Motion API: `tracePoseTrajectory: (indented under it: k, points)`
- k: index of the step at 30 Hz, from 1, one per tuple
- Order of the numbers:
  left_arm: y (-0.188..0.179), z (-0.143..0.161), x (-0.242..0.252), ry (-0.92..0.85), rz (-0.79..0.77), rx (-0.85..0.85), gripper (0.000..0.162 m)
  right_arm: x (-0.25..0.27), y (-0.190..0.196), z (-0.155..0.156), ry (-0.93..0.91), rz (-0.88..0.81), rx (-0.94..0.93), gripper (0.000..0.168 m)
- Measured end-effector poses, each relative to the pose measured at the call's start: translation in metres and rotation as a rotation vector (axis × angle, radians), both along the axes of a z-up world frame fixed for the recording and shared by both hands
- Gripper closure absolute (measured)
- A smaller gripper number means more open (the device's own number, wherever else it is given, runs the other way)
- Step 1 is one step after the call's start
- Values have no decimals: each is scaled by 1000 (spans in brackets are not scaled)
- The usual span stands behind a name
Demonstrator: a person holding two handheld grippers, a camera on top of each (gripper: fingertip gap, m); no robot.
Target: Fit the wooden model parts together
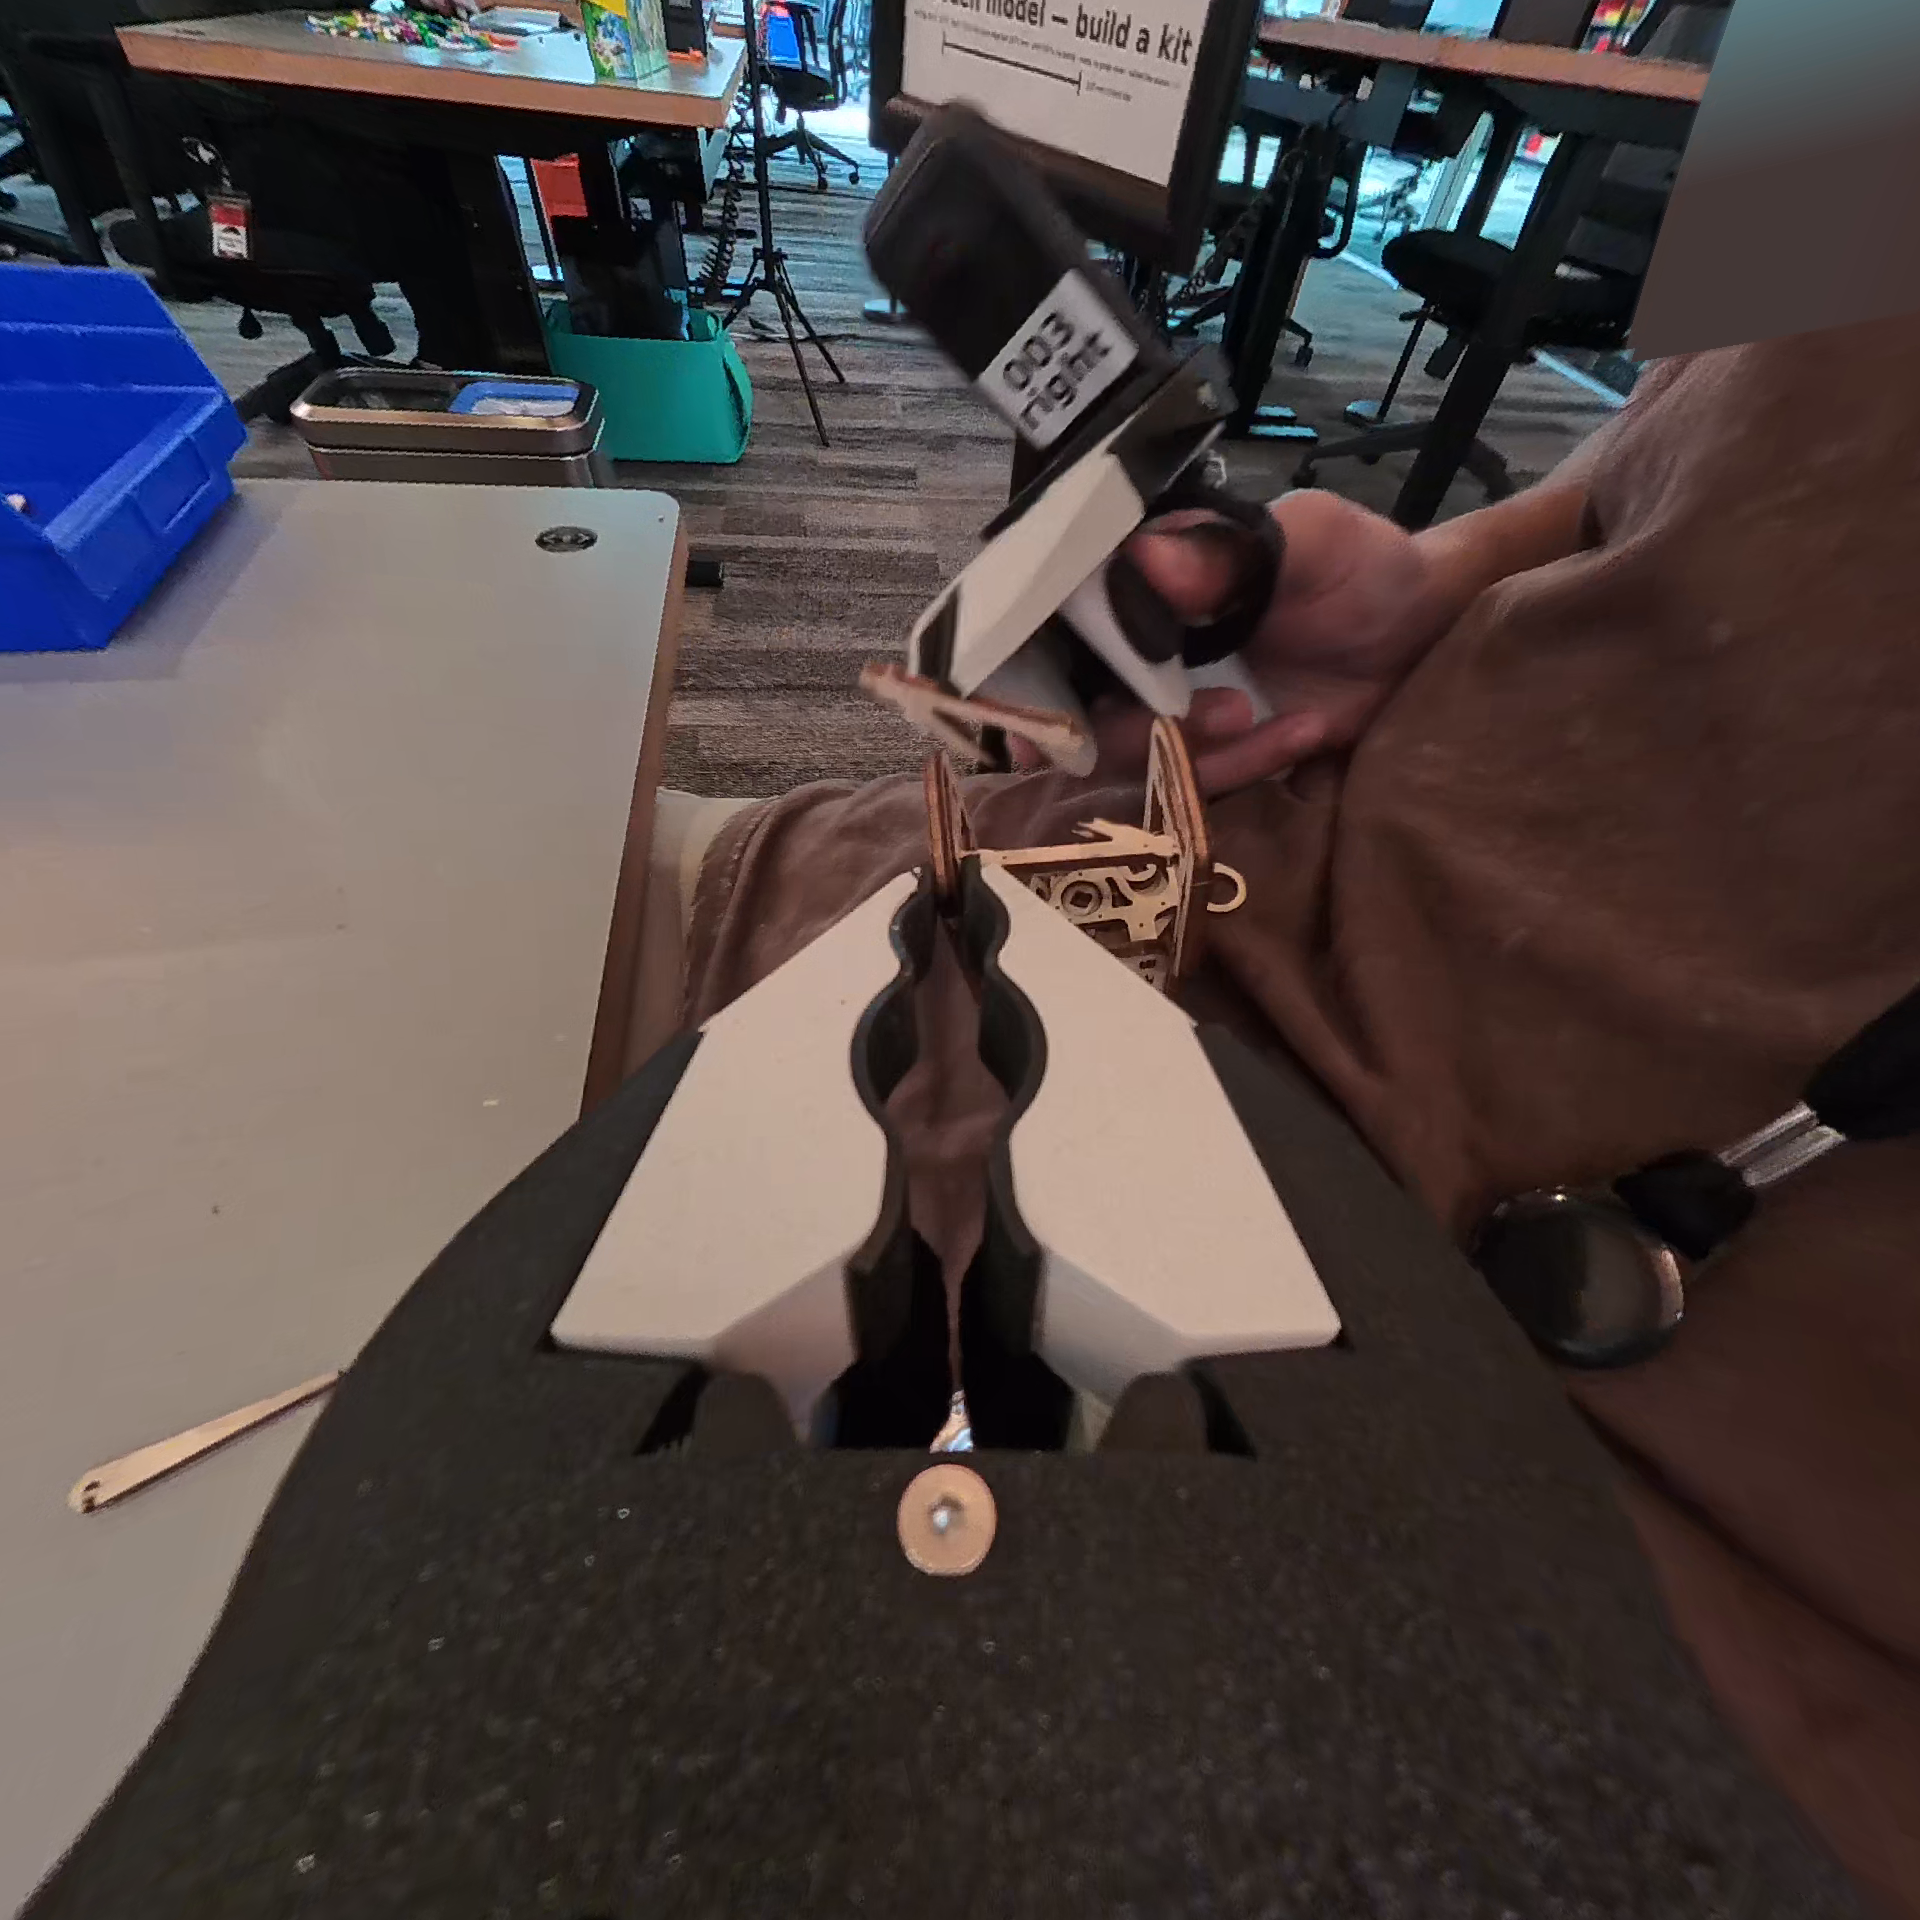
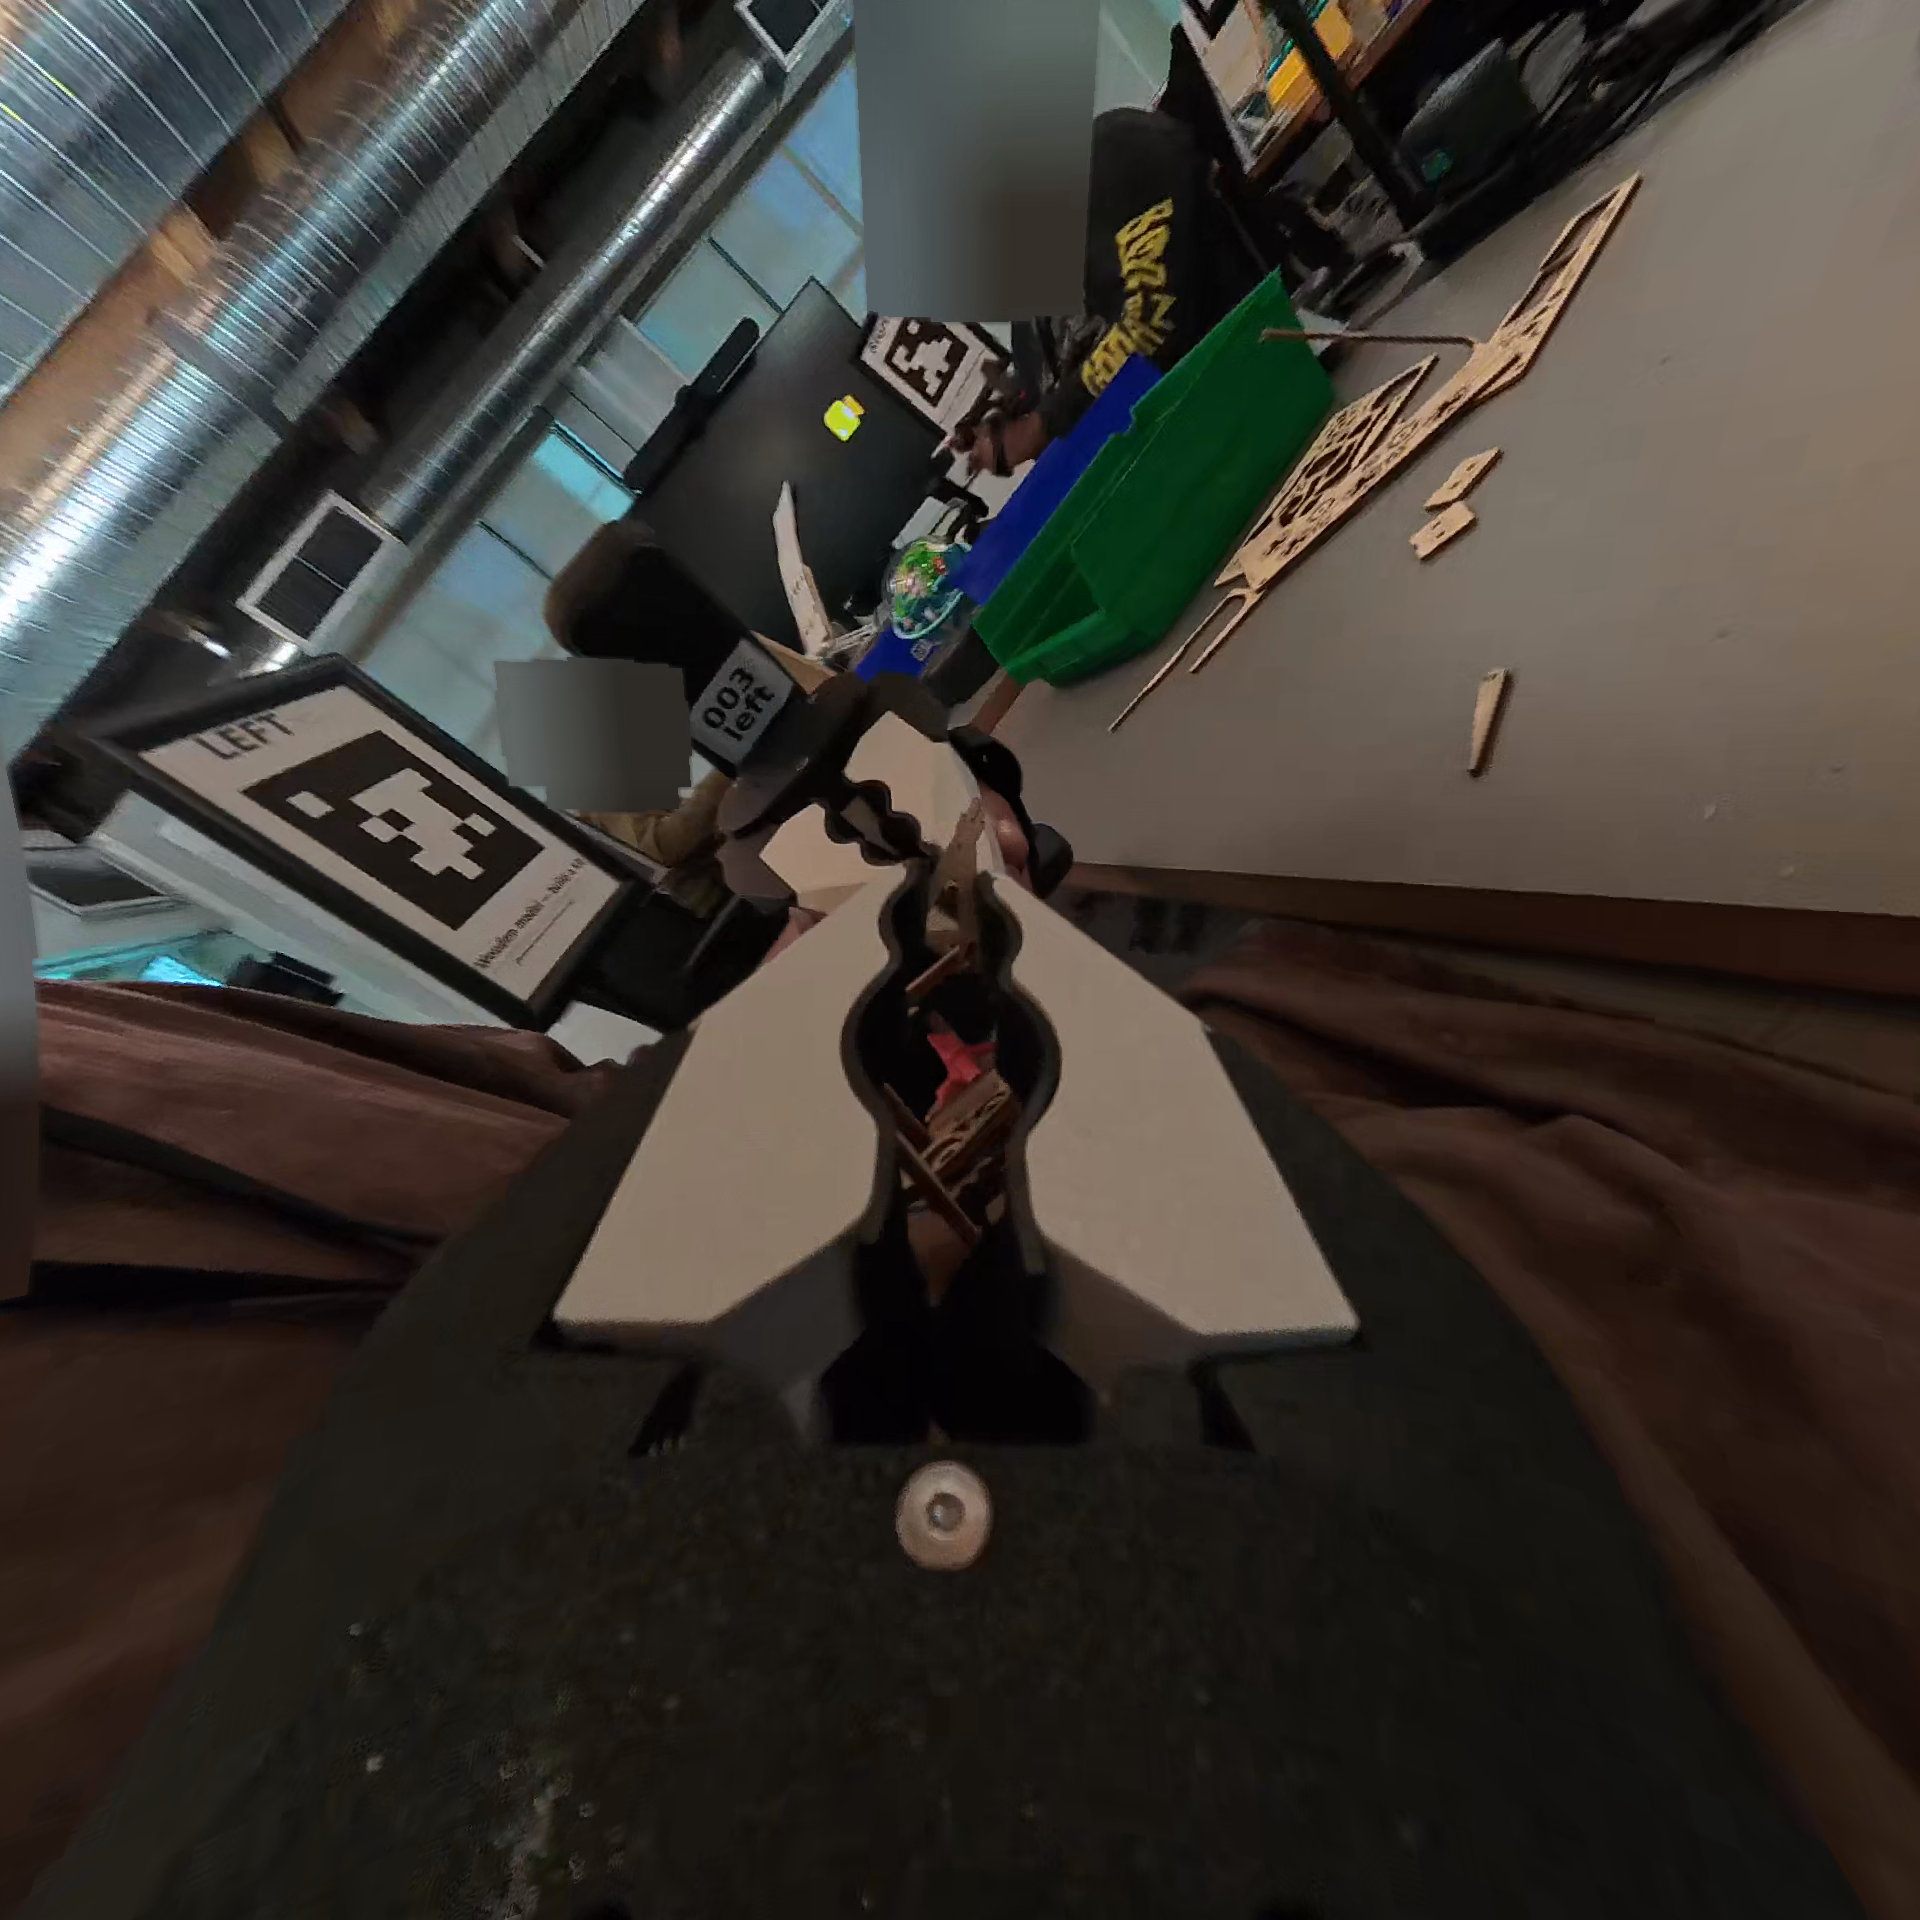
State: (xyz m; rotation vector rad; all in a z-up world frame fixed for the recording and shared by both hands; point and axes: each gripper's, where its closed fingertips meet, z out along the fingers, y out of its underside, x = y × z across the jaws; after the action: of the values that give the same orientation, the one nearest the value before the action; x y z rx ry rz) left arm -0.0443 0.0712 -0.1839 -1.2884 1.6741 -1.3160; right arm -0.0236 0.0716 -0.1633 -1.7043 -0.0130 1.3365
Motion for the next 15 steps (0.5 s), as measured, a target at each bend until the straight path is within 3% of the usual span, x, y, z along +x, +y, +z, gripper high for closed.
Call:
tracePoseTrajectory:
  k: [1,6,10,13,15]
  points:
    - [-2,1,0,-1,1,12,161,-1,-3,1,-32,-8,12,161]
    - [-9,5,0,-19,26,97,160,-1,-16,9,-103,-28,95,161]
    - [-12,10,-4,-33,32,128,161,29,-6,23,-153,-82,136,161]
    - [-15,14,-7,-44,15,97,161,47,20,1,-412,56,-3,160]
    - [-15,19,-10,-51,0,69,161,74,48,-18,-597,36,-63,160]
